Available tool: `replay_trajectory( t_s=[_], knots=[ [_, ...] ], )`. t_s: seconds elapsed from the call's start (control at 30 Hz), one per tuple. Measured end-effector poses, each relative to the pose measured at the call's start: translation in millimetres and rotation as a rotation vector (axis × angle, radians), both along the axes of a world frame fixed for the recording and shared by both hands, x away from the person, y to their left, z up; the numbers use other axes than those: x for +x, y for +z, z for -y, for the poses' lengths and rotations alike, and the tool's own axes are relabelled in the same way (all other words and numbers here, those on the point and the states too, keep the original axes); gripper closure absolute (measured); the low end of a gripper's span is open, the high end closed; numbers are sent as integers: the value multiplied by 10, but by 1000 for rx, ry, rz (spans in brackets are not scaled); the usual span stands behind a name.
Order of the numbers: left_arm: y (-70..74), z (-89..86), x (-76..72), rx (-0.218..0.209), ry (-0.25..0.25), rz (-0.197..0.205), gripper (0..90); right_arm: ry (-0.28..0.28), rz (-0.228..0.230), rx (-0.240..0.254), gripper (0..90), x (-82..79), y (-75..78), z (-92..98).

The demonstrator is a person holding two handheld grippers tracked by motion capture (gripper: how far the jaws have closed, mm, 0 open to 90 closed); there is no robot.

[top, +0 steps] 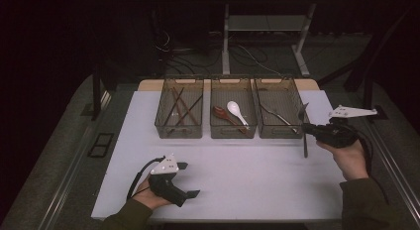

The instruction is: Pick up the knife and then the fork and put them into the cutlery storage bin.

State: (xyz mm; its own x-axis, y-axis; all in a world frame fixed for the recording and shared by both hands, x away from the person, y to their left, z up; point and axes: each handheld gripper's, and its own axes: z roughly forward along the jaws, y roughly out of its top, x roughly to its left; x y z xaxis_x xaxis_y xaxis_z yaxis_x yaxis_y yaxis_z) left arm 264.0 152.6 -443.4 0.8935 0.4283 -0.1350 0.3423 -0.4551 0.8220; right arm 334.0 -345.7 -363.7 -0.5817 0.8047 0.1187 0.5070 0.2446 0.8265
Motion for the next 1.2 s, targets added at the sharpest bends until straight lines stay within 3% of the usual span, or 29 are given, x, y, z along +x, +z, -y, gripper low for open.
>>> replay_trajectory(
  t_s=[0.6, 1.2],
  knots=[
    [-2, -10, 4, -8, 8, -6, 0, -31, 61, 36, 859, 175, 222, 15],
    [0, -14, 5, -14, 5, -8, 0, -72, 93, 32, 859, 585, 589, -86]
  ],
)
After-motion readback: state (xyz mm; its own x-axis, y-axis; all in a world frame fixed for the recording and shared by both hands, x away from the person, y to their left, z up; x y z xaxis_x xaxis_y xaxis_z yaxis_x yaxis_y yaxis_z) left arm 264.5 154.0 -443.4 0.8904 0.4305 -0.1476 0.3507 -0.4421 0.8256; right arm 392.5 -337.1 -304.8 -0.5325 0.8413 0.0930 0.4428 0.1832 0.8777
